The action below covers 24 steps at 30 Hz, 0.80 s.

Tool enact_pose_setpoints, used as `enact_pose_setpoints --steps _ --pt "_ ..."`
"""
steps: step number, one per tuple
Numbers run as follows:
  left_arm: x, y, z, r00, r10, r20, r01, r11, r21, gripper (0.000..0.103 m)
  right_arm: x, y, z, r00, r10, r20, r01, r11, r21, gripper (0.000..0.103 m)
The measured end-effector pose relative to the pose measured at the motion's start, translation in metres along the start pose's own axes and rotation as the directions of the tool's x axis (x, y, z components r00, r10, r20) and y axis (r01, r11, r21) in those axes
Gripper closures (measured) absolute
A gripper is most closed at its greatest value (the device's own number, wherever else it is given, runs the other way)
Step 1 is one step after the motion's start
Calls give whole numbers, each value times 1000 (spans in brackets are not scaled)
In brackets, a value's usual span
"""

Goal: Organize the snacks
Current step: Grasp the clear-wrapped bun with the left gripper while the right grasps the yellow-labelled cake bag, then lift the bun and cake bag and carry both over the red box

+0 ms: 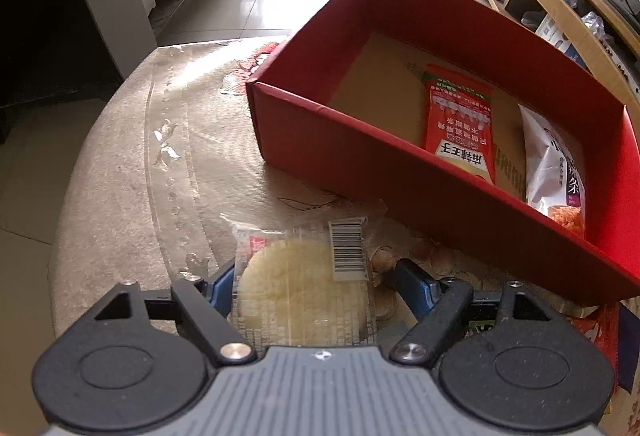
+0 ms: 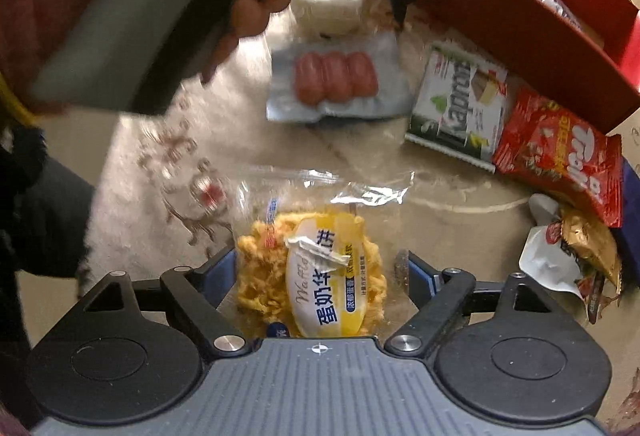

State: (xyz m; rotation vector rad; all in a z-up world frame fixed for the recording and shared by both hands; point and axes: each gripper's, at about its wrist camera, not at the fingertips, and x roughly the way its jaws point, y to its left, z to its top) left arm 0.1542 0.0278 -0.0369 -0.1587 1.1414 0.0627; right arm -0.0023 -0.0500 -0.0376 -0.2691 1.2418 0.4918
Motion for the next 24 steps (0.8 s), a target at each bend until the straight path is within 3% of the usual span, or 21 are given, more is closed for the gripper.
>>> enact_pose_setpoints --steps 2,7,9,14,24 --pt "2 -1 2 1000 -6 -4 6 1000 3 18 -1 5 -2 1000 -14 1 14 1000 -25 14" --pt "8 -10 1 1000 22 1 -22 999 31 16 0 12 -7 999 -39 23 39 999 -21 18" --pt "7 -11 0 999 35 7 -35 999 38 19 -1 14 -9 998 -53 31 53 998 -21 22" --pt "-2 0 -4 999 33 17 -34 999 35 44 -6 8 -15 996 -81 45 80 997 16 25" --pt "-31 38 -36 1000 -18 -13 19 999 27 46 -23 1 -37 989 -117 88 107 987 119 26"
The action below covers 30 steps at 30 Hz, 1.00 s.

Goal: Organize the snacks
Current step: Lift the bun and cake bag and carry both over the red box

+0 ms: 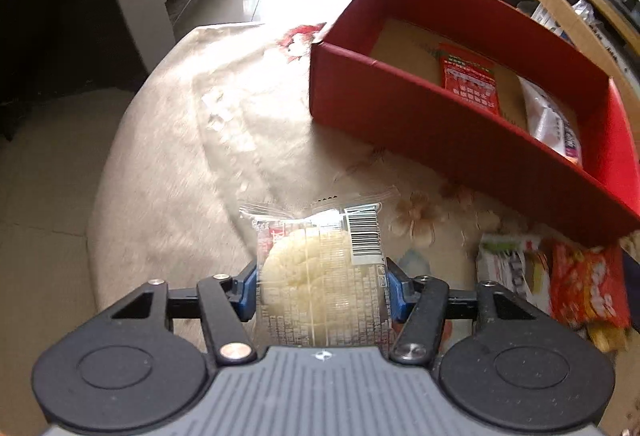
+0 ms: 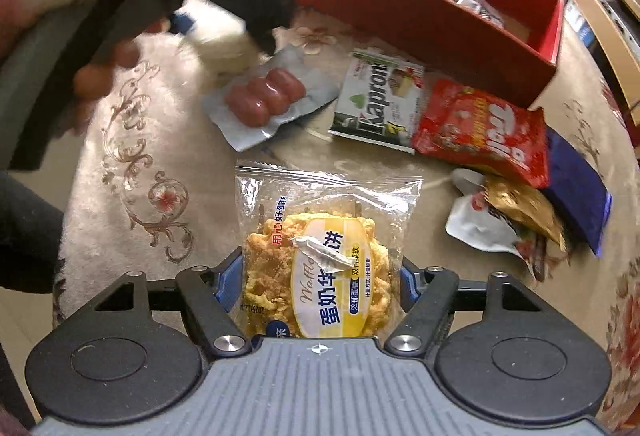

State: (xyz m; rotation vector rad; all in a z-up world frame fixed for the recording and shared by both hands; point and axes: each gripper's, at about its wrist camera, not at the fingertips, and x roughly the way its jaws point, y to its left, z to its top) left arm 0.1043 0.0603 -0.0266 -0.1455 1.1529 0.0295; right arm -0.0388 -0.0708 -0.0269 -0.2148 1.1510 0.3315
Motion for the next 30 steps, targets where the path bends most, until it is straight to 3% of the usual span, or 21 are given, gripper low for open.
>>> enact_pose_setpoints --steps 6,15,30 --pt "-25 11 -37 999 -50 -12 50 998 47 46 -7 -14 2 1000 -6 5 5 999 46 26" --pt "-39 9 -102 987 -112 -117 128 981 142 46 0 -20 -6 999 -39 -12 40 997 62 26" --pt "-38 -1 -116 991 -82 -102 105 964 246 29 10 -16 -1 996 -66 -53 67 997 33 18"
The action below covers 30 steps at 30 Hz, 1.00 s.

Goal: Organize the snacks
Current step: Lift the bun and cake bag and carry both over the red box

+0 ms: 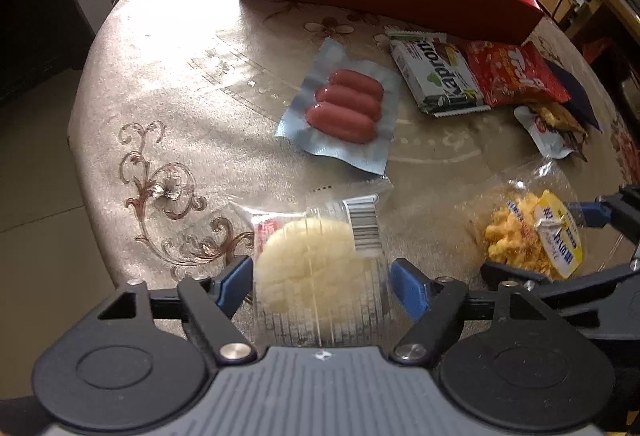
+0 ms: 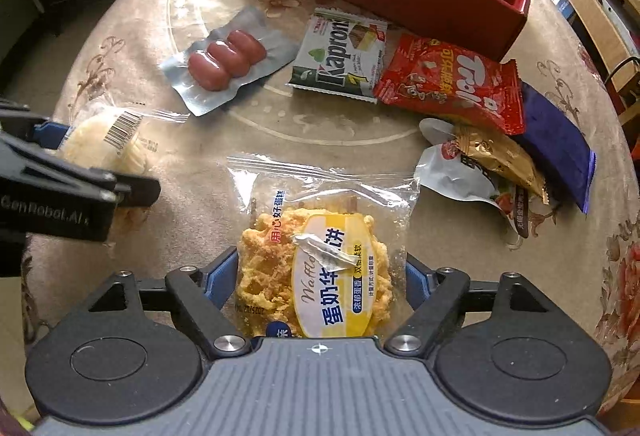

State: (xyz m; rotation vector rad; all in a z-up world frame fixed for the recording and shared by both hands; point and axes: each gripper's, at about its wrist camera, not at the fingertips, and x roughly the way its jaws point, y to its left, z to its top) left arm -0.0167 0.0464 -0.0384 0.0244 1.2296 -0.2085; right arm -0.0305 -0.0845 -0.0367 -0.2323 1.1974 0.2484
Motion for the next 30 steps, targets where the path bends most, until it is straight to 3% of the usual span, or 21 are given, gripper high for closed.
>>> enact_pose_setpoints --steps 3,7,14,30 --pt "0 -2 -3 1000 13 6 -13 1000 5 29 -1 -2 1 1000 -12 4 11 1000 25 20" --pt "-3 -7 -5 999 43 17 -44 999 32 45 -5 -2 1 1000 -23 10 23 999 45 25" --pt "-11 -15 -9 999 20 38 -21 999 45 46 -19 1 -4 998 -52 44 49 996 71 26" --pt "-36 -37 8 978 61 198 -82 992 99 46 -48 -8 3 985 -52 164 28 989 143 26"
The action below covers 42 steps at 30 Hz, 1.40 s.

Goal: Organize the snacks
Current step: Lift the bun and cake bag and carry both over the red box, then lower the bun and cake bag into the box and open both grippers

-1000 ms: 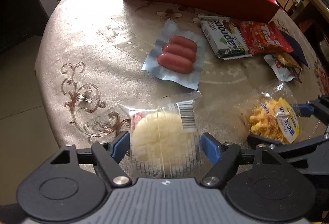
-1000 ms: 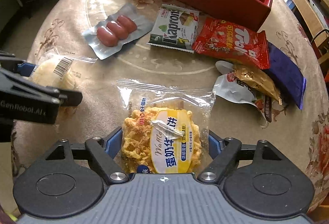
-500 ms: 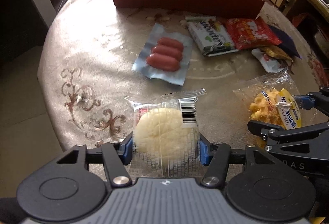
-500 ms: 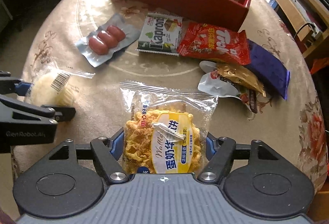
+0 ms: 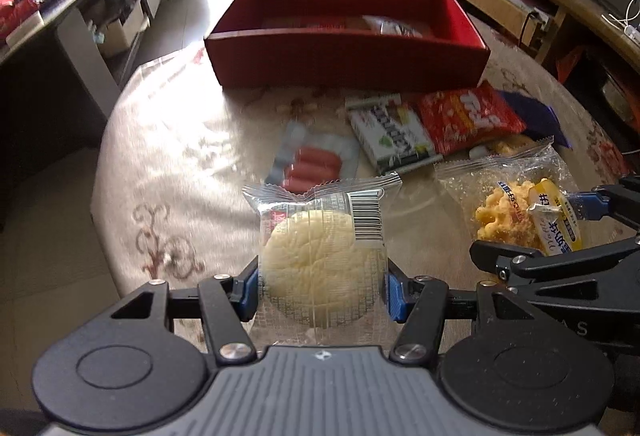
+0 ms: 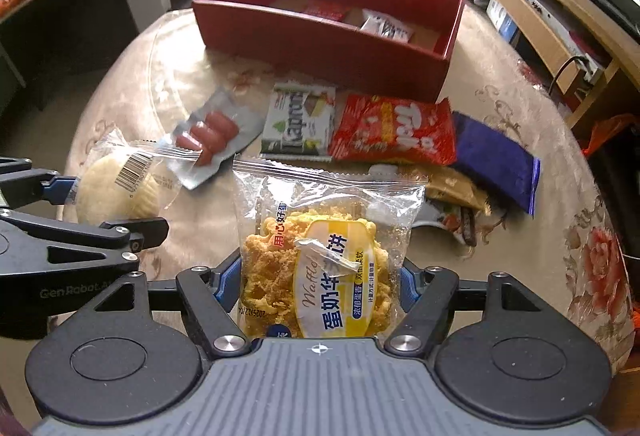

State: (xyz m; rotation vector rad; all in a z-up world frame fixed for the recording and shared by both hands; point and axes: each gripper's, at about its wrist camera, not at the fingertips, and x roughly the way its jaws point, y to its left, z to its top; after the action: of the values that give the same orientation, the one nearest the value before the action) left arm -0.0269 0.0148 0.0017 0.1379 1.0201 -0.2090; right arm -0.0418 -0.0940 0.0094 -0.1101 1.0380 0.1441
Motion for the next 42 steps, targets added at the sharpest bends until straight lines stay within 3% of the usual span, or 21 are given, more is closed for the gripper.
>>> enact_pose_setpoints --steps 13,26,42 --pt "-5 3 57 994 4 110 0 999 -38 47 -9 -23 42 994 -20 111 11 997 77 26" --pt "2 6 126 977 37 209 -23 997 -73 47 -6 -47 96 977 -55 206 25 989 145 26" --pt "69 18 199 983 58 175 -38 993 -116 48 48 -72 159 974 -77 212 35 980 196 27"
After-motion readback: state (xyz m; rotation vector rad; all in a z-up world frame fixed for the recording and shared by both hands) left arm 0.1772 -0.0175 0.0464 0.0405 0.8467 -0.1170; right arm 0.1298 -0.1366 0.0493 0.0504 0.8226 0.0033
